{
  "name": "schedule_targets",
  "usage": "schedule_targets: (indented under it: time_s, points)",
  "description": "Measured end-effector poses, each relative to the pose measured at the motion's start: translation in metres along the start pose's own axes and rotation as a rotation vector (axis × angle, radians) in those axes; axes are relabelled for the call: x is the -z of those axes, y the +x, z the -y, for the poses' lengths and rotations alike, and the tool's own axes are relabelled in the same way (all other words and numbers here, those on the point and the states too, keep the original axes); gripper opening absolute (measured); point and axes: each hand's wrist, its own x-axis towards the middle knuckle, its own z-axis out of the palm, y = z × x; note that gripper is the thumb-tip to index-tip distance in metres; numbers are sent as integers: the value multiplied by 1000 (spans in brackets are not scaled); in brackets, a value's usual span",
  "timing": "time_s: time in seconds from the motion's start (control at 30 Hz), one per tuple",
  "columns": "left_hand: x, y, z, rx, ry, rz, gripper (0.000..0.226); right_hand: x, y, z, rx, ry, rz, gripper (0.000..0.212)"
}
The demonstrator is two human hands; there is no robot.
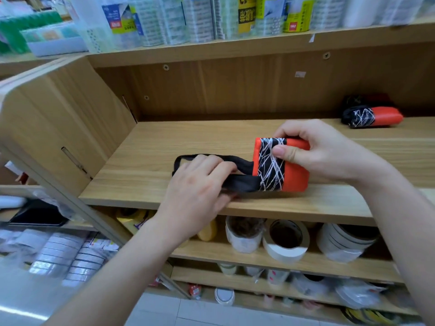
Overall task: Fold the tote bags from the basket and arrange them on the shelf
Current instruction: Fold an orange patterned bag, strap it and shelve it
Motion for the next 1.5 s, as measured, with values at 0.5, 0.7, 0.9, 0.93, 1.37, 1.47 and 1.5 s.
schedule_targets:
  time_s: [0.5, 0.7, 0.9, 0.93, 1.37, 1.47, 1.5]
  points:
    - [59, -5, 47, 41, -1719, 158, 24, 13, -8, -16, -118, 160, 94, 31]
    - [53, 14, 43, 76, -2132, 336, 70, 13, -10, 11, -45, 57, 181, 65]
    - [63, 36, 22, 328, -1751, 320, 62, -5, -15, 65, 132, -794, 268, 89]
    - [66, 39, 18, 346, -1705, 287, 62, -7, -15, 66, 117, -841, 262, 85]
    - [56, 38, 7, 269, -2041, -6, 76, -15, -12, 61, 80, -459, 135, 41]
    - [53, 32, 9, 301, -2087, -41, 78, -14, -7, 53, 85, -426, 192, 28]
    - [53, 30, 10, 350, -2092, -53, 76, -12, -6, 51, 92, -417, 218, 21]
